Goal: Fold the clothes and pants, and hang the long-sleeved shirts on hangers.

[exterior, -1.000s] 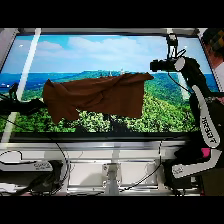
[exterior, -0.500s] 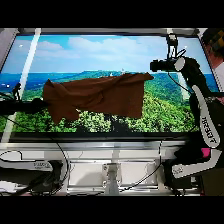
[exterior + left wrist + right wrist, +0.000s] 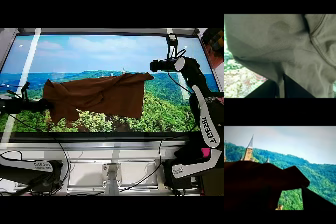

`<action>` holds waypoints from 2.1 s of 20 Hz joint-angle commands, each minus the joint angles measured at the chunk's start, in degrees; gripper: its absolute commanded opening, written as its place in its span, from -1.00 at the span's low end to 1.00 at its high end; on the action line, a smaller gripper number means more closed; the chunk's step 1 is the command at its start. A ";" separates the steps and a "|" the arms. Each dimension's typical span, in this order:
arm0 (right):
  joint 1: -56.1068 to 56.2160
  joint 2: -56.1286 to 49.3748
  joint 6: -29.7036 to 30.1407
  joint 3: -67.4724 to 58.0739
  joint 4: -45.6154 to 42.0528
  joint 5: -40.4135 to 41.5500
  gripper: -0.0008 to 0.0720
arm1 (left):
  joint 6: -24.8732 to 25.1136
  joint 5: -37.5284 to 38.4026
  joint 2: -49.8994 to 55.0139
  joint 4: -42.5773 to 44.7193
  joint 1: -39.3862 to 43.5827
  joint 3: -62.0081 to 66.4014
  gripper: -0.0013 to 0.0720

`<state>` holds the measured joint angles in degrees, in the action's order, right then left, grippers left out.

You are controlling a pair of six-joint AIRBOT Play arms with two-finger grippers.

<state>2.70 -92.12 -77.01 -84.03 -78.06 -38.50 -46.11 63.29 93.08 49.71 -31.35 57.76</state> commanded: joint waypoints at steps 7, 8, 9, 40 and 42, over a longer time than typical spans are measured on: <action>0.02 -0.02 0.22 0.00 -0.46 -9.09 0.25 | 0.83 7.74 -1.57 -0.31 -2.69 3.91 -0.91; 0.00 -0.02 0.24 0.00 -0.68 -12.15 0.25 | 1.27 9.01 -2.54 -0.28 -2.78 4.59 -0.91; -0.28 -0.02 0.59 0.02 -0.98 -15.93 0.25 | 1.64 9.92 -3.65 -0.24 -2.78 4.83 -0.91; -2.29 1.16 17.92 31.50 38.84 -23.82 -0.94 | 3.74 10.78 -7.15 -7.54 -2.60 4.83 -0.91; -2.36 3.80 19.67 30.75 38.71 -24.20 -0.94 | 3.76 11.61 -7.96 -10.27 -2.62 5.05 -0.91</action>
<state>0.36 -90.59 -60.71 -52.80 -40.82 -61.95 -42.41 73.89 85.73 42.30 -33.95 62.61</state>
